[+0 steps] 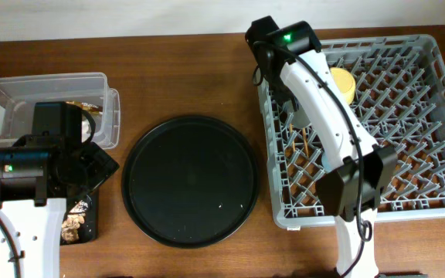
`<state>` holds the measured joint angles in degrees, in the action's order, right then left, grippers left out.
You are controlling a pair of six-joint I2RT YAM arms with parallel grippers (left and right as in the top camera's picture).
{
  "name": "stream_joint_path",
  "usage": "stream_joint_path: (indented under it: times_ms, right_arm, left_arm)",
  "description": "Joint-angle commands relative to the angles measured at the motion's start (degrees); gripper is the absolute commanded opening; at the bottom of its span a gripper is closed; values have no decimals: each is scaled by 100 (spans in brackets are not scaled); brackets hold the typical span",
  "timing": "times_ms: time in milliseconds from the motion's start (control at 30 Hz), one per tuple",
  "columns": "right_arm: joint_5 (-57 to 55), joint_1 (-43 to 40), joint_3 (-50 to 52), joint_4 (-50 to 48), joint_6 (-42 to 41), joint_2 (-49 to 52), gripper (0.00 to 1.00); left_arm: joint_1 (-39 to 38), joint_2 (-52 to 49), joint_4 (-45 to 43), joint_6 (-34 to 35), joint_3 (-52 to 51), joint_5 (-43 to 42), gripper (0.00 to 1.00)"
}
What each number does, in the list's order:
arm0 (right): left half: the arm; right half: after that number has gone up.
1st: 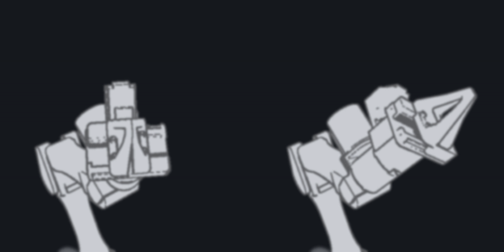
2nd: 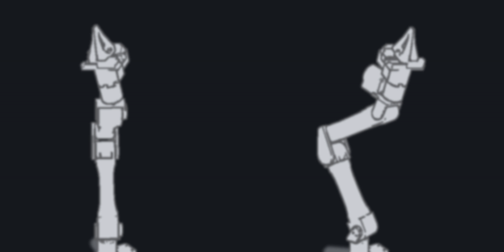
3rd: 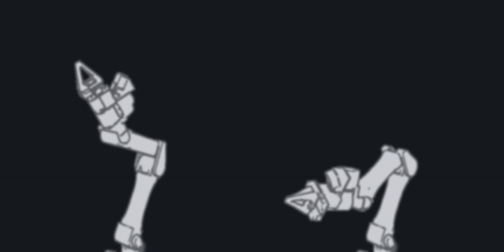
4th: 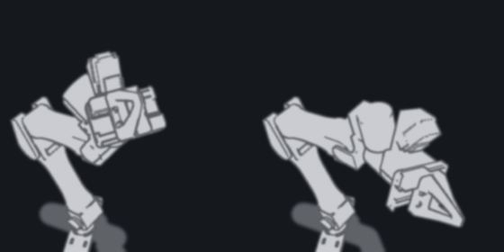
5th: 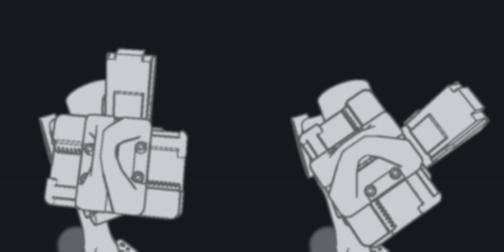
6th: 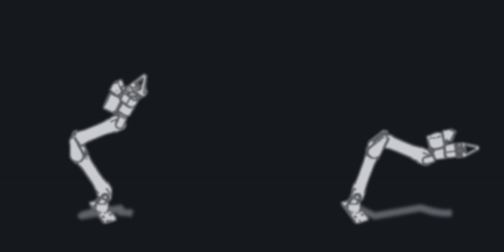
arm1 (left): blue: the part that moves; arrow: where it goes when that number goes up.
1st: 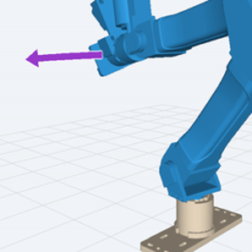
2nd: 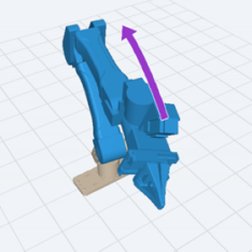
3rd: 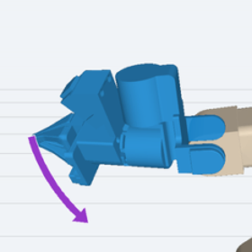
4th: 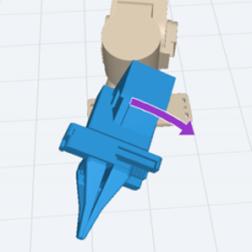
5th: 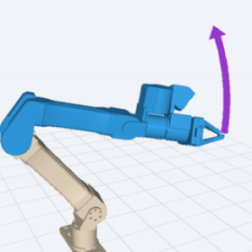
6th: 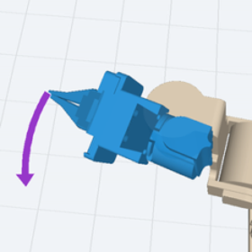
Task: Sort waste into correct bins and load items into the dishwasher rack
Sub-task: 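Stand the white plate upright in the rack slots and release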
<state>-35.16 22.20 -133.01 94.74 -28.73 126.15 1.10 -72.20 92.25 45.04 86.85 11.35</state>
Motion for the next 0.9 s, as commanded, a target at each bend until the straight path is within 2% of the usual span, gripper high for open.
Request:
stream_joint_path:
  times_ms: [0,67,167,267,333,400,433,567,633,867]
  right_arm:
    - [966,24,-260,216,-70,-1056,98]
    - [1515,24,-260,260,85,-1510,98]
    - [2811,114,-184,260,734,-2540,98]
    - [2874,339,457,260,726,-3377,98]
    - [2870,459,1449,258,726,-4238,98]
    - [2852,476,3119,42,570,-5504,98]
    - [2857,476,3637,-155,450,-5914,98]
    - [3206,476,4975,-481,402,-7036,98]
    - [3213,476,5300,-448,404,-7350,98]
    - [3215,503,5309,-448,404,-7329,98]
  left_arm:
    - [20,50,2,-7,37,22,99]
    - [20,50,4,-7,37,22,99]
    - [20,50,2,-7,37,22,99]
    - [20,50,2,-7,37,22,99]
    - [20,50,2,-7,37,20,99]
    - [20,50,2,-7,37,22,100]
    - [20,50,2,-7,37,22,100]
    - [20,50,2,-7,37,22,99]
    - [20,50,2,-7,37,22,99]
    - [20,50,2,-7,37,22,99]
